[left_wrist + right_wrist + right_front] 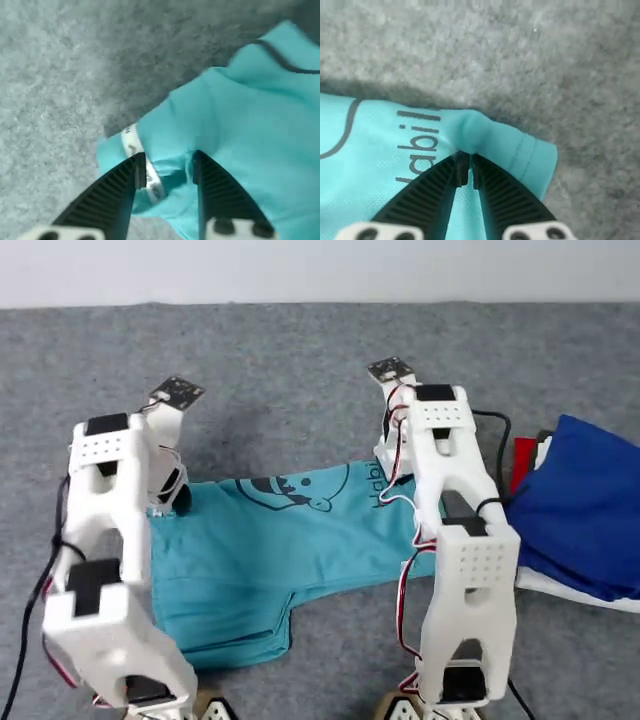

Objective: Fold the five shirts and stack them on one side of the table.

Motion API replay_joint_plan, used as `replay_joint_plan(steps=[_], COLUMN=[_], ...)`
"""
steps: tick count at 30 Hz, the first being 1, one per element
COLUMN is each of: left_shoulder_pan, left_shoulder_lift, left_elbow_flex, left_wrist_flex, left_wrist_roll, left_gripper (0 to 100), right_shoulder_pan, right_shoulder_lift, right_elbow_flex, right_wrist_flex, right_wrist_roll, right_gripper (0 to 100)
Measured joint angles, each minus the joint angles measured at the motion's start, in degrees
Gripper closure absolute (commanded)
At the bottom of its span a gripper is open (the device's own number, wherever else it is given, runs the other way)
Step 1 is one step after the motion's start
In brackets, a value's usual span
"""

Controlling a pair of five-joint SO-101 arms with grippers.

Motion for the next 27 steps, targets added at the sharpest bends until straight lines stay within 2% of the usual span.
replay_joint_plan(steps=[5, 11, 22, 27], left_shoulder_pan=[-2.46, -2.2, -2.02, -1.41], left_shoulder_lift=[10.64, 21.54, 40.97, 42.9], left_elbow_flex=[-8.79, -23.21, -62.51, -69.54], left_wrist_flex=[4.22, 12.22, 23.03, 23.38], left_wrist_roll=[0.18, 0.0, 1.67, 1.67], left_gripper=[88, 89, 89, 89], right_shoulder_pan=[1.14, 2.02, 6.24, 7.91], right_shoulder_lift=[8.0, 15.21, 22.59, 22.77], right_elbow_flex=[-13.71, -27.52, -43.52, -47.47], right_wrist_flex=[8.09, 15.3, 21.89, 22.15], right_wrist_roll=[0.0, 0.0, 0.0, 0.0], right_gripper=[96.2, 96.2, 96.2, 96.2])
